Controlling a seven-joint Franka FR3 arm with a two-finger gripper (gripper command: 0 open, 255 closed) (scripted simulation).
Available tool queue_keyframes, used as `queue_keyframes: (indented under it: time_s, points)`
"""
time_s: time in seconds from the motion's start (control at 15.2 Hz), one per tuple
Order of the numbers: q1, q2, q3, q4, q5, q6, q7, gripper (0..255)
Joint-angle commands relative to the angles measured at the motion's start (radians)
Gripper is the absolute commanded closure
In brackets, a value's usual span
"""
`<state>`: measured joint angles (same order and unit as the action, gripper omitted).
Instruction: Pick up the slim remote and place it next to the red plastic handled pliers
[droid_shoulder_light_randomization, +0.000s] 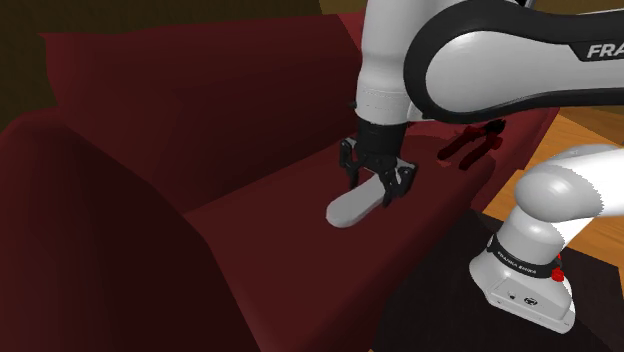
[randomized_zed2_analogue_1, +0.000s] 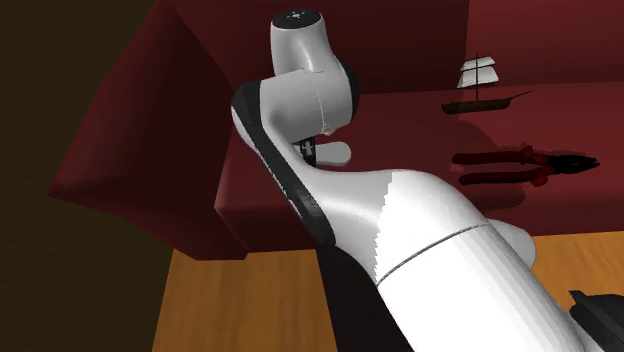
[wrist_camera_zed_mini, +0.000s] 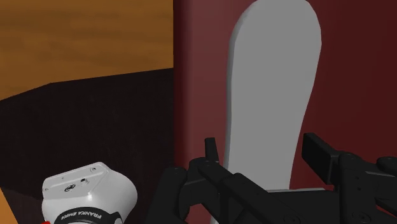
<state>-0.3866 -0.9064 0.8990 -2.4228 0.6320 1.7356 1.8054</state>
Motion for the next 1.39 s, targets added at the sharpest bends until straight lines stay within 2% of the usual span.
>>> queue_keyframes:
  time_s: [0.0, 0.33, 0.66, 0.99, 1.32]
  points:
    - [0.019, -0.03, -0.048, -0.059, -0.012, 0.003, -0.045, 255]
    - [0.038, -0.101, -0.182, -0.173, -0.073, -0.009, -0.161, 255]
    - [0.019, -0.156, -0.313, -0.263, -0.155, -0.015, -0.284, 255]
    - [-0.035, -0.182, -0.442, -0.324, -0.254, -0.005, -0.414, 255]
    - [-0.115, -0.166, -0.569, -0.353, -0.362, 0.025, -0.549, 255]
